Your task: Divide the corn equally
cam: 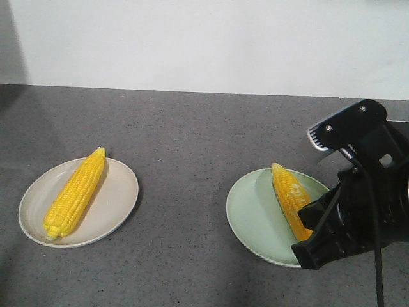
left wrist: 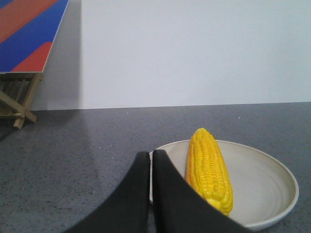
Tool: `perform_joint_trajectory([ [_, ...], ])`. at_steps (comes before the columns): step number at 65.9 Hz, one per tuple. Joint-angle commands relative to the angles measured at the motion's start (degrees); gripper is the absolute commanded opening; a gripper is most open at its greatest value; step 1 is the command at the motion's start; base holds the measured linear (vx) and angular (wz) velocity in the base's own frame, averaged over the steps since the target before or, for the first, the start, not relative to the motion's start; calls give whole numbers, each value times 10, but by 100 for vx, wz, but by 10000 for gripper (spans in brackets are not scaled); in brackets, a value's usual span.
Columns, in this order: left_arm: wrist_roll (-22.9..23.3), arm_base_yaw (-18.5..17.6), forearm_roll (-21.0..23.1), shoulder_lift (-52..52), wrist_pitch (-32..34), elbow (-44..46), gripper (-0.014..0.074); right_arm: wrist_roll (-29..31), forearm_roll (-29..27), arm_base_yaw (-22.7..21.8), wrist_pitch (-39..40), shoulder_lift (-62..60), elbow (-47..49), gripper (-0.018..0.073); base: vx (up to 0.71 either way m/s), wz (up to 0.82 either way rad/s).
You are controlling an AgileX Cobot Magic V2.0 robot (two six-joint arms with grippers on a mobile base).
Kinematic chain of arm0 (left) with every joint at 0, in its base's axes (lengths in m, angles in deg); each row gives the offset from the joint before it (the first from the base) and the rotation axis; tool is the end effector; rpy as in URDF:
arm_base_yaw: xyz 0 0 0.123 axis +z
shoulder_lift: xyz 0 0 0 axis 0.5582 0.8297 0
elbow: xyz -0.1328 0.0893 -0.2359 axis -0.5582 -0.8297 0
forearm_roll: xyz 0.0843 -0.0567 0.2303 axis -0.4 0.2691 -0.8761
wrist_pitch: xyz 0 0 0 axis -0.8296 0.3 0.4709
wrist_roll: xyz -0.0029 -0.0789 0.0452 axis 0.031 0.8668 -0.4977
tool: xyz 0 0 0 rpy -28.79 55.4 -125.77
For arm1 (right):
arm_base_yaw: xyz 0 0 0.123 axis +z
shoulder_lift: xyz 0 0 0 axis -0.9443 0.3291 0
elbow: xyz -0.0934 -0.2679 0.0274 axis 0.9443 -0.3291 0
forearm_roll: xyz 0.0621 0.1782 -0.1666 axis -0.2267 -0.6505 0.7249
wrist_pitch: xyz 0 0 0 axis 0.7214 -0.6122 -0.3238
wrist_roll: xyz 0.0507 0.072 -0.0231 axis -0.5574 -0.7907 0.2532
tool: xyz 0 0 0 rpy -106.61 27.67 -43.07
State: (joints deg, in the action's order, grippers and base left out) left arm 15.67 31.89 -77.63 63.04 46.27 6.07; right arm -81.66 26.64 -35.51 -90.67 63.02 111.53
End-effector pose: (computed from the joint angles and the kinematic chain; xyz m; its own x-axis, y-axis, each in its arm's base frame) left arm 0.0565 -0.0021 0.2014 0.0261 -0.0213 -0.9994 0.0361 0.9991 -0.0204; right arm 0.1612 0.1164 0.3455 -0.6773 -0.4456 -0.5854 -0.5687 0.8219 0.0324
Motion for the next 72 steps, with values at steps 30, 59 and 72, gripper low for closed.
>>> perform_joint_trajectory([
  [30,6,1,4,-10,45,-8,-8,8,-2,-29,37,-28,-2,-8,0,0],
  [59,6,1,4,-10,45,-8,-8,55,14,-275,407,-305,-318,-6,0,0],
  [72,6,1,4,-10,45,-8,-8,55,3,-340,512,-466,-469,-6,0,0],
])
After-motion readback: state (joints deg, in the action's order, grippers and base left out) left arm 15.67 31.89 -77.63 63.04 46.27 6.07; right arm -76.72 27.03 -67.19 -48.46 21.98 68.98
